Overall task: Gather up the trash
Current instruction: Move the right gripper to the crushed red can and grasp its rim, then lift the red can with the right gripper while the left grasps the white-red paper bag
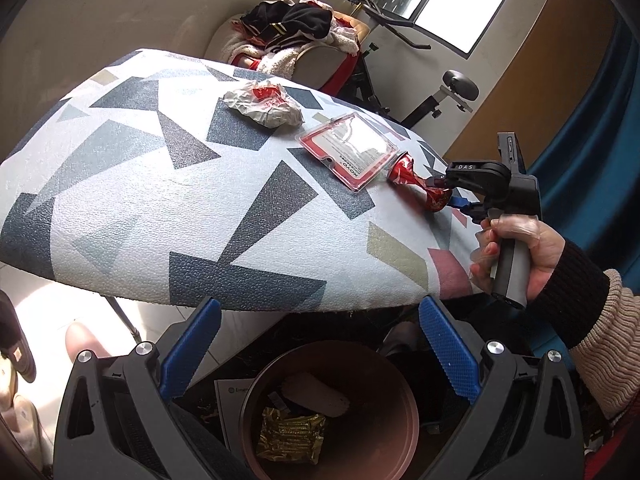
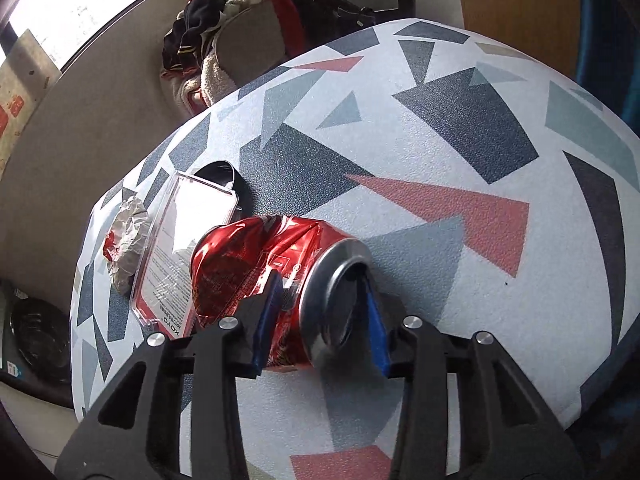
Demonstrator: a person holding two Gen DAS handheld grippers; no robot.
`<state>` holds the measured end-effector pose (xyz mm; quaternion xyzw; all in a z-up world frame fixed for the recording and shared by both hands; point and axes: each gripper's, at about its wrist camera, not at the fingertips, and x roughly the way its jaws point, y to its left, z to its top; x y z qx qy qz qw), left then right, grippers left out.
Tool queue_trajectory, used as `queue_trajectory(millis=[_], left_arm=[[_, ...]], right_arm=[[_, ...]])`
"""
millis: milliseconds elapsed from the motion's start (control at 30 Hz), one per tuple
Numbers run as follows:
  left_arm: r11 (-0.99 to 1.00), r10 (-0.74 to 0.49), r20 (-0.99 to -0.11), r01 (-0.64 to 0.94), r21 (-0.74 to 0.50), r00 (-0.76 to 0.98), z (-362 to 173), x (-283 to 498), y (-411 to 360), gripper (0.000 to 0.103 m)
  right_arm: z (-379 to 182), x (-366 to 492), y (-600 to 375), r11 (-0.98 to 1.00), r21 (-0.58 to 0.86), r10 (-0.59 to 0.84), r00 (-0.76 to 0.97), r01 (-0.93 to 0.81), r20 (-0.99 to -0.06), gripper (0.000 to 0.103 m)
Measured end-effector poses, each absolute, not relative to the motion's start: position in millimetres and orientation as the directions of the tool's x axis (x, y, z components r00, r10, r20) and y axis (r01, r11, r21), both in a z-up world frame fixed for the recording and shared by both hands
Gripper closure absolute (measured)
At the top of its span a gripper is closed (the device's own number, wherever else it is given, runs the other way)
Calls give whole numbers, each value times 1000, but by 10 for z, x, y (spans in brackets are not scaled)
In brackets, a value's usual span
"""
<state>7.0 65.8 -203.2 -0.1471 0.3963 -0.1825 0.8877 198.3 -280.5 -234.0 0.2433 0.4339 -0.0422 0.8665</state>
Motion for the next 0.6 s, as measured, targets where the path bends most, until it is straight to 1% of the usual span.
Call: queue_trajectory(millis=[67,133,200,300,400,500,600], left_arm=[[891,-440,-650,208,-405,620,-2031,87,652,6],[893,-435,-647,211,-397,626,-2016,88,637,6],[895,-433,-643,217,-390,632,-2000,78,620,6],[885,-451,-629,227,-406,633,-1967,99,637,6],[867,-469,-615,197,-458,634,-1937,215,740,6],[846,-479,-617,143,-513,625,-1897,502,862,6],[801,-515,-570,123,-586,640,-1795,853,975,6]], right_arm=[[-2325,2024,-2820,887,368,124,625,278,-771,66],[-2303,2063,-2809,904,348,116,637,251,-762,74],[-2277,2073,-2787,922,333,124,663,199,-738,76],[-2218,2032,-2764,943,306,129,702,132,-701,78],[-2154,1965,-2779,953,288,130,729,96,-672,79],[-2094,1893,-2841,954,285,121,753,91,-647,79],[-2045,1827,-2925,949,304,129,774,85,-619,79]])
